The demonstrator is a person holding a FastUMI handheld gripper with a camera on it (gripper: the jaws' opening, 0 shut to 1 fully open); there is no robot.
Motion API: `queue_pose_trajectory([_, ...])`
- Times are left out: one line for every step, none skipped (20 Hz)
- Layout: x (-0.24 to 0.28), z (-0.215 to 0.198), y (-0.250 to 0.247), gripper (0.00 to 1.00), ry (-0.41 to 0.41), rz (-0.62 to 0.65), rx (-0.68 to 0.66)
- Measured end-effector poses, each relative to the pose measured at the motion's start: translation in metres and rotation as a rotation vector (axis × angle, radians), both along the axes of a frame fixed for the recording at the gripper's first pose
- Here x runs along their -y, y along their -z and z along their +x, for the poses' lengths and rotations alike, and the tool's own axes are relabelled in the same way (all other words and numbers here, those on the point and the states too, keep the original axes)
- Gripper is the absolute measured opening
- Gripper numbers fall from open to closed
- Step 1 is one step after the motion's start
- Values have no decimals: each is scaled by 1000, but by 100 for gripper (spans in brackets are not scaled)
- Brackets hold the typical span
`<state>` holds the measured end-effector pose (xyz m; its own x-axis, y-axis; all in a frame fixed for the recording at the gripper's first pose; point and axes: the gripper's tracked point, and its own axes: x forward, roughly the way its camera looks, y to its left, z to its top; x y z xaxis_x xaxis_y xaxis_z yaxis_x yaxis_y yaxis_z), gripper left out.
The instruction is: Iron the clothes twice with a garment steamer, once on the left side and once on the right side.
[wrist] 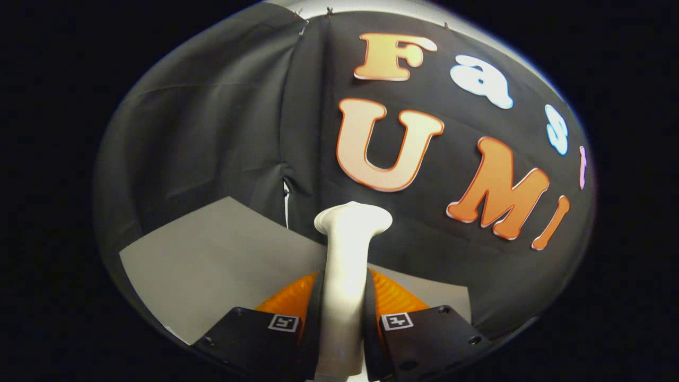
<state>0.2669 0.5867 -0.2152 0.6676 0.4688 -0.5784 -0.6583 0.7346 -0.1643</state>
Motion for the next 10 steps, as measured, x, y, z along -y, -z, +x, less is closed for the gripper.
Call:
queue_pose_trajectory([5, -8, -8, 42, -17, 18, 34])
queue_pose_trajectory([10, -21, -17, 42, -30, 37, 56])
queue_pose_trajectory([17, -36, -24, 42, -38, 67, 65])
queue_pose_trajectory([24, -48, -30, 42, -43, 100, 59])
queue_pose_trajectory([31, -60, -34, 42, -45, 143, 42])
queue_pose_trajectory([37, -72, -39, 42, -46, 193, 19])
queue_pose_trajectory([41, -84, -50, 42, -45, 248, 5])
queue_pose_trajectory([50, -98, -62, 38, -43, 287, 1])
queue_pose_trajectory([61, -109, -75, 37, -49, 297, 17])
queue_pose_trajectory([75, -116, -87, 37, -53, 307, 44])
